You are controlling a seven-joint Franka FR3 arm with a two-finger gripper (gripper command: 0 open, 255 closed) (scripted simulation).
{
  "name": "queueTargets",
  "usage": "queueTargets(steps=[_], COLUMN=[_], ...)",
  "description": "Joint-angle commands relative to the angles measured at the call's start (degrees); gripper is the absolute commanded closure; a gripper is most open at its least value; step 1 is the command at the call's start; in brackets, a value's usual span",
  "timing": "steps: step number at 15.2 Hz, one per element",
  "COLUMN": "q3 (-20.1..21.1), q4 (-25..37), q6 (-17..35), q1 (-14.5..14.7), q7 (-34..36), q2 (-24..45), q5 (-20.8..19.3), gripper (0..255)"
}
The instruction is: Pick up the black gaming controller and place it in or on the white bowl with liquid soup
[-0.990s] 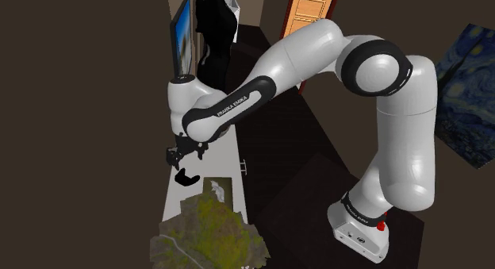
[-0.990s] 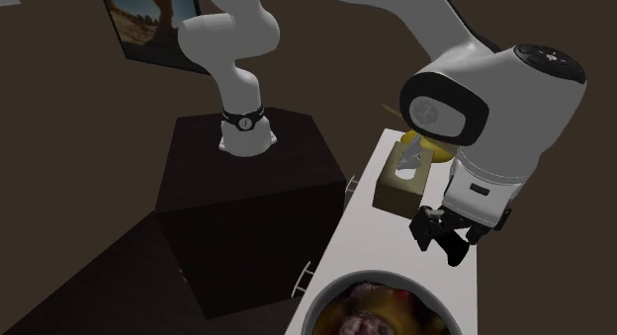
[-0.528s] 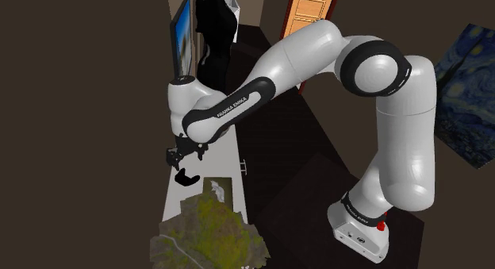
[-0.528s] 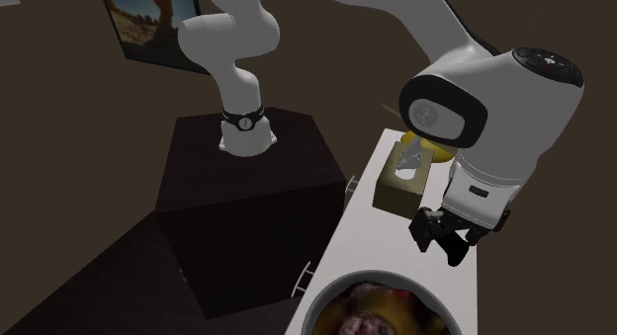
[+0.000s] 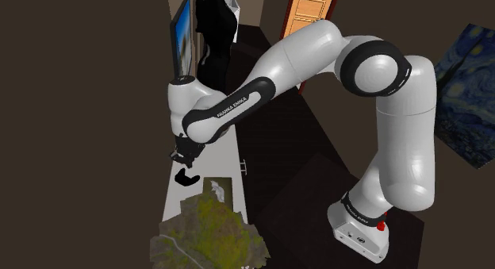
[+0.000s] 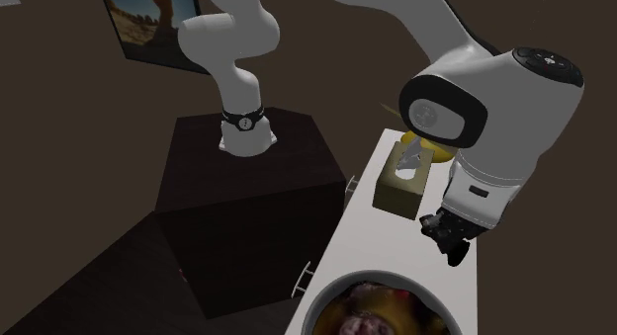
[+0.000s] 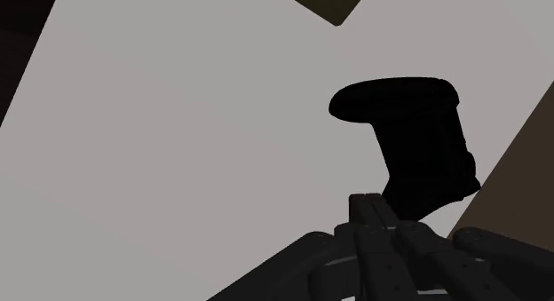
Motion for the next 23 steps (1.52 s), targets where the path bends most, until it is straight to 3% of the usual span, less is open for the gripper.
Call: queueTargets(steps=[1,2,3,8,15,23], q3=[0.0,0.0,0.0,7.5,6.3,6.3], q4=[0.0,0.0,0.0,-13.6,-13.2,-13.2], q6=[0.0,0.0,0.0,10.3,14.7,14.7], q1=[0.0,0.0,0.0,-6.3,-4.4,-4.4], q7=[0.0,0.0,0.0,-8.5,-7.3,-7.3], q2=[0.0,0.0,0.0,-7.1,-2.3,-2.3], q5=[0.0,0.0,0.0,10.6,8.8,8.8], gripper=[255,255,0,0,0,0])
